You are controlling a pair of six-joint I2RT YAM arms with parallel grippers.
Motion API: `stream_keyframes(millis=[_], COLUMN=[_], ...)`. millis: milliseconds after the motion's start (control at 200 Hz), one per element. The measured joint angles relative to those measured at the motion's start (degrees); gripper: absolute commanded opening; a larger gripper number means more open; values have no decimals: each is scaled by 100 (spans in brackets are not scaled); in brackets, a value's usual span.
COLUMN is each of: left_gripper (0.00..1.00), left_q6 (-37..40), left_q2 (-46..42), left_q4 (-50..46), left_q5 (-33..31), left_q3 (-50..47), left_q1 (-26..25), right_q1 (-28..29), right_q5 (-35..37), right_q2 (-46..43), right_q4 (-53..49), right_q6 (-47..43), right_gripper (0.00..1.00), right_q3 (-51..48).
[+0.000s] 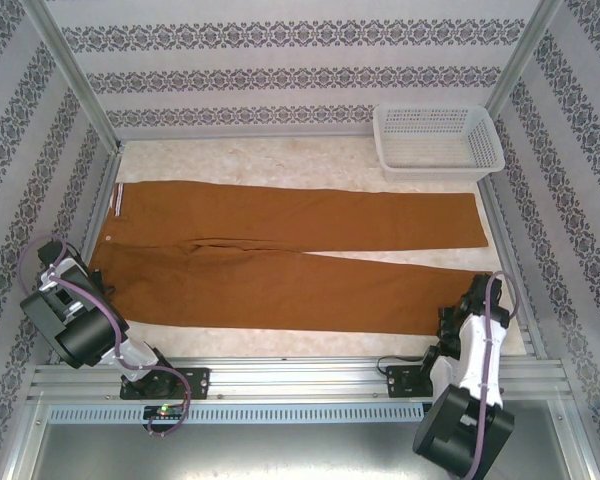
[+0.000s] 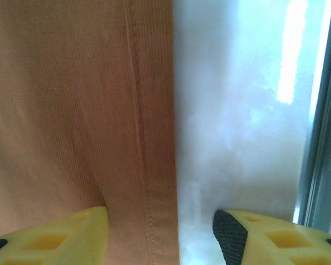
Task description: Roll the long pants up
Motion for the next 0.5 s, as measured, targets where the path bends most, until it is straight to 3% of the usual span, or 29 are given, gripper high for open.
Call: stream_keyframes(millis=[155, 500], left_gripper=[0, 0], left_q6=[-11, -20], left_q2=[7, -39], left_q4=[-24, -111], left_q5=[125, 247], left_q3=[46, 114], left_q1=[-7, -11], right_q1=[9, 72], right_q5=[168, 232], right_q2=[942, 949], right_q4=[-175, -332], right_q6=[9, -400], right_gripper=[0, 0], right_q3=[284, 457])
